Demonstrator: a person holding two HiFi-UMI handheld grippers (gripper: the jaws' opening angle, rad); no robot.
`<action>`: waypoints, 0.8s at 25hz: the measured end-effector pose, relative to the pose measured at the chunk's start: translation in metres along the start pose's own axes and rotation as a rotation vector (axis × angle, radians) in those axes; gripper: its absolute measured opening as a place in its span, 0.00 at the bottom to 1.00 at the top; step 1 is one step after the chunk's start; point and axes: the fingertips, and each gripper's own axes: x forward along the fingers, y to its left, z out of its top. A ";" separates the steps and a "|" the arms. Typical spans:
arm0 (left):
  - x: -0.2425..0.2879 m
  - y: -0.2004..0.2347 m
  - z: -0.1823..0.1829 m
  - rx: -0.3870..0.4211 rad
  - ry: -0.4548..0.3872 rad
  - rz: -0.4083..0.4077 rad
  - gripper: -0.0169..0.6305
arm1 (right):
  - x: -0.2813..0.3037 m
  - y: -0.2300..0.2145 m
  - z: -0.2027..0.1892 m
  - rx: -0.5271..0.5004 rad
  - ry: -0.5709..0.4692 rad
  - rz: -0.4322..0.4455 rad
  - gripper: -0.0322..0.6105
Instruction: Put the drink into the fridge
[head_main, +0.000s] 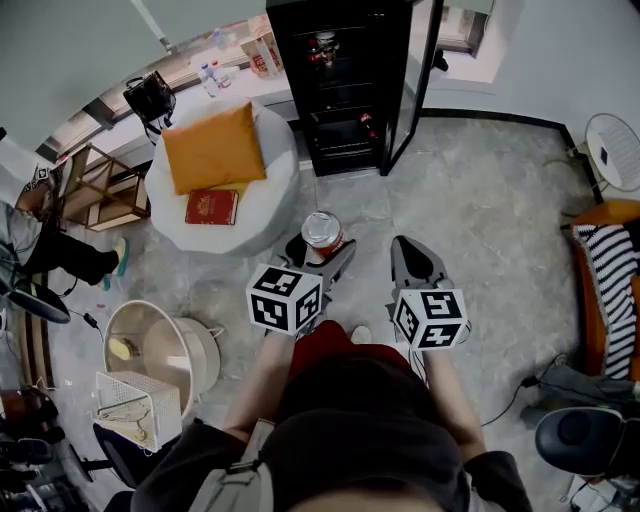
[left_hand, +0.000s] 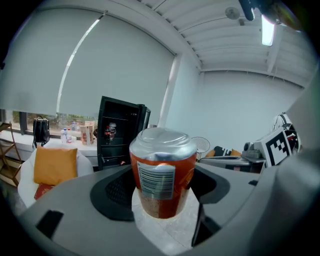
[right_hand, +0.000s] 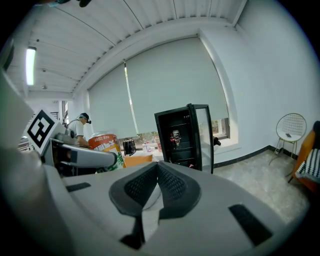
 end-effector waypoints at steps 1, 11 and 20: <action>0.002 0.000 0.002 0.000 -0.002 0.003 0.55 | 0.000 -0.003 0.001 -0.004 -0.001 -0.003 0.08; 0.023 -0.007 0.026 0.050 -0.015 0.044 0.55 | 0.008 -0.029 0.010 0.038 -0.009 0.012 0.08; 0.045 0.004 0.040 0.066 0.015 0.065 0.55 | 0.029 -0.044 0.011 0.095 0.006 0.011 0.08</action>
